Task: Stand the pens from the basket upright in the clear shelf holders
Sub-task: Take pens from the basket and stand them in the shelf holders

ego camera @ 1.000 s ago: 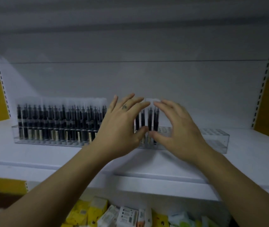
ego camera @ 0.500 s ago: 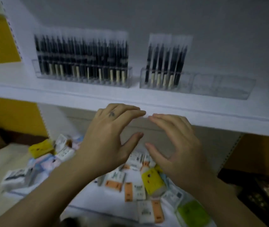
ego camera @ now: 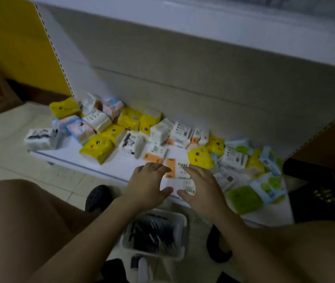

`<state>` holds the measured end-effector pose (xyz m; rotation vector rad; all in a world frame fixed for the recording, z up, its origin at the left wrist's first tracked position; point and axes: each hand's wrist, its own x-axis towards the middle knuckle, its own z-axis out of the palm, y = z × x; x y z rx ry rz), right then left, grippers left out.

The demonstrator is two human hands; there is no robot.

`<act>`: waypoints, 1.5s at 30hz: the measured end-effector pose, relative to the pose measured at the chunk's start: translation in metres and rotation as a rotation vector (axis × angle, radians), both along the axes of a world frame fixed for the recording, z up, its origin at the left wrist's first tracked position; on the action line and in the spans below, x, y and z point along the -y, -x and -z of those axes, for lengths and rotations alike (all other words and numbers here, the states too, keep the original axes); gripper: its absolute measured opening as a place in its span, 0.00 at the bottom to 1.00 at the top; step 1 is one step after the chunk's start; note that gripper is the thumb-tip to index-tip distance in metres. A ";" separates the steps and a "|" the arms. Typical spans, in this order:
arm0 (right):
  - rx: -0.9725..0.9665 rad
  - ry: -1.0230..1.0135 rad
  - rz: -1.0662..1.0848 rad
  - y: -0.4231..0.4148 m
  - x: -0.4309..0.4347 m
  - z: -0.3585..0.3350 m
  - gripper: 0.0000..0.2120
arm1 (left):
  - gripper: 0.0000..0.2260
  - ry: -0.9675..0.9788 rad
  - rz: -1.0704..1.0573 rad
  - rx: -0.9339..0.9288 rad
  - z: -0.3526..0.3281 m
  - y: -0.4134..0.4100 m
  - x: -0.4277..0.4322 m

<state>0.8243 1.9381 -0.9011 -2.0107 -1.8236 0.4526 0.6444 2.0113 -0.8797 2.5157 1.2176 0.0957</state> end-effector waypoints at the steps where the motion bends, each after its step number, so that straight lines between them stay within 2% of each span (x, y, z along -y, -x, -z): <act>1: -0.008 0.053 -0.001 0.000 0.001 0.011 0.32 | 0.27 0.059 -0.024 -0.021 0.016 -0.004 0.001; 4: -0.049 0.218 -0.005 0.001 0.003 0.039 0.32 | 0.27 0.229 -0.107 -0.060 0.062 -0.014 0.009; 7: -0.127 0.364 0.025 0.005 0.010 0.063 0.31 | 0.21 0.463 -0.184 -0.098 0.107 -0.011 0.031; 10: -0.189 0.519 0.012 0.011 0.021 0.088 0.23 | 0.21 0.721 -0.177 -0.219 0.151 0.003 0.055; 13: -0.218 0.668 -0.014 0.014 0.028 0.111 0.20 | 0.18 0.843 -0.172 -0.263 0.175 0.010 0.060; 15: -0.181 0.777 -0.050 0.013 0.029 0.124 0.22 | 0.15 0.841 -0.229 -0.188 0.179 0.011 0.052; 18: -0.182 0.910 -0.007 0.011 0.028 0.147 0.15 | 0.06 0.783 -0.446 0.017 0.181 0.015 0.033; 20: -0.189 0.956 0.044 0.010 0.025 0.160 0.14 | 0.06 0.759 -0.580 0.118 0.183 0.021 0.023; 22: -0.213 0.987 0.071 0.012 0.017 0.170 0.15 | 0.14 0.780 -0.640 0.146 0.187 0.026 0.017; 24: -0.233 1.010 0.085 0.019 0.006 0.181 0.14 | 0.17 0.811 -0.670 0.149 0.192 0.033 0.015; 28: -0.211 1.082 0.028 0.041 -0.010 0.208 0.05 | 0.07 0.876 -0.710 0.145 0.203 0.044 0.020; 31: -0.158 1.123 -0.030 0.050 -0.012 0.227 0.08 | 0.08 0.935 -0.796 0.195 0.210 0.051 0.025; 37: -0.069 1.269 -0.177 0.068 -0.015 0.250 0.20 | 0.06 0.927 -0.795 0.178 0.220 0.053 0.018; 41: -0.100 1.199 -0.038 0.073 -0.014 0.250 0.21 | 0.07 0.937 -0.790 0.195 0.225 0.054 0.022; 45: -0.068 1.174 -0.251 0.083 -0.010 0.255 0.26 | 0.04 0.957 -0.785 0.206 0.230 0.054 0.029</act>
